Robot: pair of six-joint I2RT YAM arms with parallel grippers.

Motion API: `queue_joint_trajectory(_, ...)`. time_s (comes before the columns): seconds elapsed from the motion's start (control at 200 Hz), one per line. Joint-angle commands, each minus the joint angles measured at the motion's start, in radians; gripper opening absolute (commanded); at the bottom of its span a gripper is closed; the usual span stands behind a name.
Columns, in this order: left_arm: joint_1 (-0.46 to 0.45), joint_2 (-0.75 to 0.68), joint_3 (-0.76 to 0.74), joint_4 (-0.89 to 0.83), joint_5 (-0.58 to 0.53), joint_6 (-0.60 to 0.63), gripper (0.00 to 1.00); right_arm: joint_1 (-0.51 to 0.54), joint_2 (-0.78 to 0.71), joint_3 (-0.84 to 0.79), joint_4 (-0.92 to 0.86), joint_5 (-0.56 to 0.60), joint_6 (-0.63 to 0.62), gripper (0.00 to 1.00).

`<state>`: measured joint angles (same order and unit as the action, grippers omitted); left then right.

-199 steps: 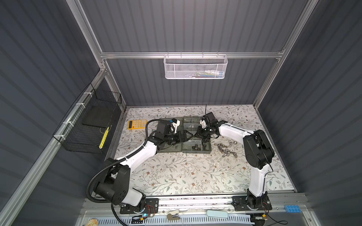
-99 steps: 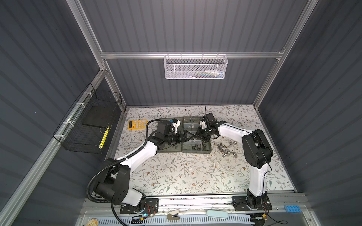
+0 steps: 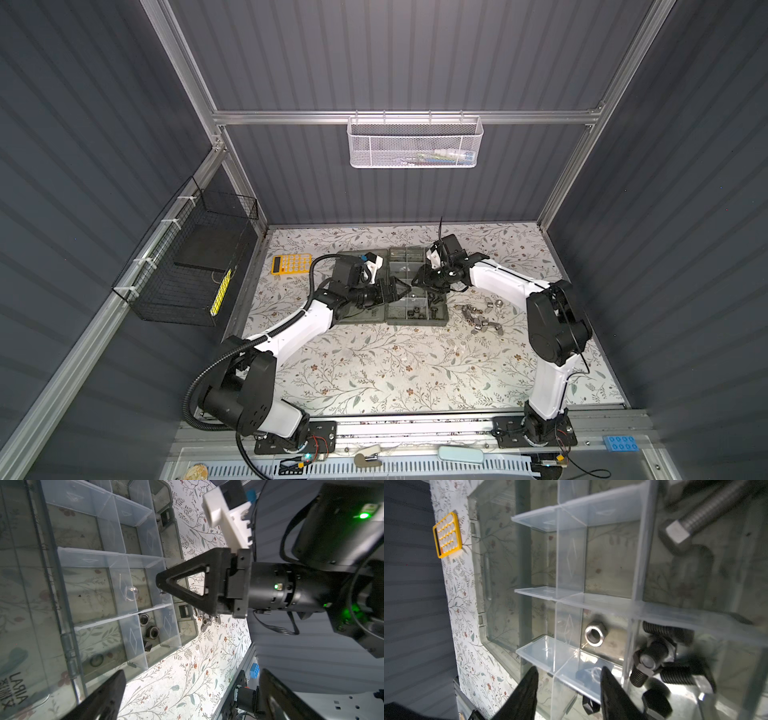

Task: Sort the screws and nuts into containers
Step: 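Lower the silver nut into the compartment and open the right gripper, then move the empty right gripper back over the nut pile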

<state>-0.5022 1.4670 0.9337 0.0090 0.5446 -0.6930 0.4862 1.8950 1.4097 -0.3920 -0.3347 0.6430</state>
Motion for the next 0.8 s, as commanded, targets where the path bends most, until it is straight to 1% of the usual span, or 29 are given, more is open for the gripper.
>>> queue_joint_trajectory(0.0,-0.006,-0.014,0.023,0.002,0.014,0.004,1.0,-0.019,-0.06,-0.016,-0.03,0.044,-0.023,0.55)
queue_joint_trajectory(0.31,-0.089,0.028,0.092,-0.021,-0.027,0.035,1.0,-0.098,-0.206,-0.142,-0.025,0.076,-0.033,0.78)
queue_joint_trajectory(0.47,-0.144,0.067,0.144,-0.035,-0.052,0.056,1.0,-0.166,-0.294,-0.242,-0.024,0.102,-0.034,0.99)
queue_joint_trajectory(0.6,-0.175,0.106,0.177,-0.028,-0.055,0.054,1.0,-0.236,-0.353,-0.326,-0.031,0.12,-0.036,0.99)
queue_joint_trajectory(0.795,-0.201,0.15,0.209,-0.007,-0.05,0.04,1.0,-0.344,-0.402,-0.408,-0.075,0.188,-0.037,0.99)
